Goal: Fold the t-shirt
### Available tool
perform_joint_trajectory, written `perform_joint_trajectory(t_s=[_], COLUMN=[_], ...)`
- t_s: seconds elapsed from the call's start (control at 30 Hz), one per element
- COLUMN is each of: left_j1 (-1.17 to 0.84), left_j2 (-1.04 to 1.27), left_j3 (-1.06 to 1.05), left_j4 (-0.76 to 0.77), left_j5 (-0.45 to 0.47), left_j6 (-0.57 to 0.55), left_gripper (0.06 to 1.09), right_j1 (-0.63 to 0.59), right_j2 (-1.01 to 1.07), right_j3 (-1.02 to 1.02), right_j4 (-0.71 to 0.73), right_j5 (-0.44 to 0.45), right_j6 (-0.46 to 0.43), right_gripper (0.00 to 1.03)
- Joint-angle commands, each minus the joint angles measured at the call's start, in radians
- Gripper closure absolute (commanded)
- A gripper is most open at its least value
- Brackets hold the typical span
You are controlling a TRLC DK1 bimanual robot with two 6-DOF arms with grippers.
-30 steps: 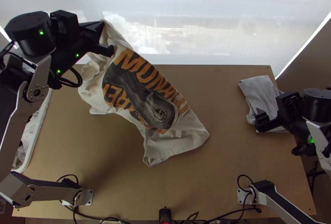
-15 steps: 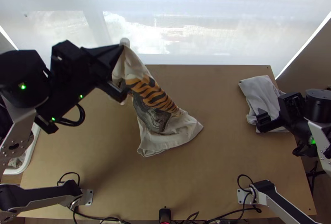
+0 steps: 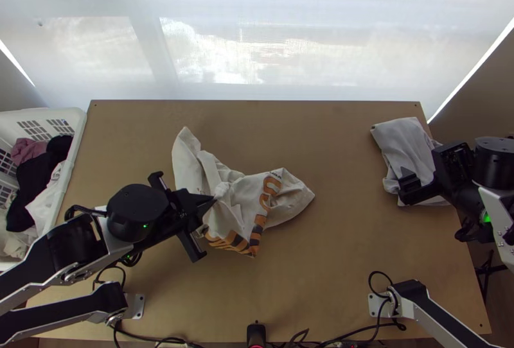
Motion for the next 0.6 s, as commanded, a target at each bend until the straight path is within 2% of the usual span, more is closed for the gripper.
perform_joint_trajectory(t_s=[0.0, 0.03, 0.07, 0.13, 0.4, 0.57], left_j1=[-0.022, -0.016, -0.01, 0.013, 0.266, 0.509], left_j2=[-0.065, -0.062, -0.059, -0.053, -0.085, -0.085], left_j3=[-0.203, -0.19, -0.177, -0.144, -0.075, -0.117], left_j4=[-0.006, -0.014, -0.026, -0.052, -0.066, -0.044], left_j5=[0.049, 0.049, 0.048, 0.045, 0.045, 0.074], left_j6=[-0.017, -0.016, -0.014, -0.016, -0.013, 0.001], left_gripper=[0.62, 0.39, 0.25, 0.12, 0.11, 0.11], right_j1=[0.007, 0.01, 0.015, 0.026, 0.072, 0.162], right_j2=[0.005, 0.008, 0.013, 0.022, 0.071, 0.102], right_j3=[0.001, 0.001, 0.003, 0.009, 0.017, 0.014], right_j4=[-0.001, -0.001, -0.001, -0.001, 0.011, 0.036], right_j5=[0.0, 0.0, 0.0, 0.001, 0.001, 0.0], right_j6=[-0.008, -0.011, -0.013, -0.013, -0.025, -0.036], right_gripper=[0.05, 0.05, 0.05, 0.05, 0.05, 0.05])
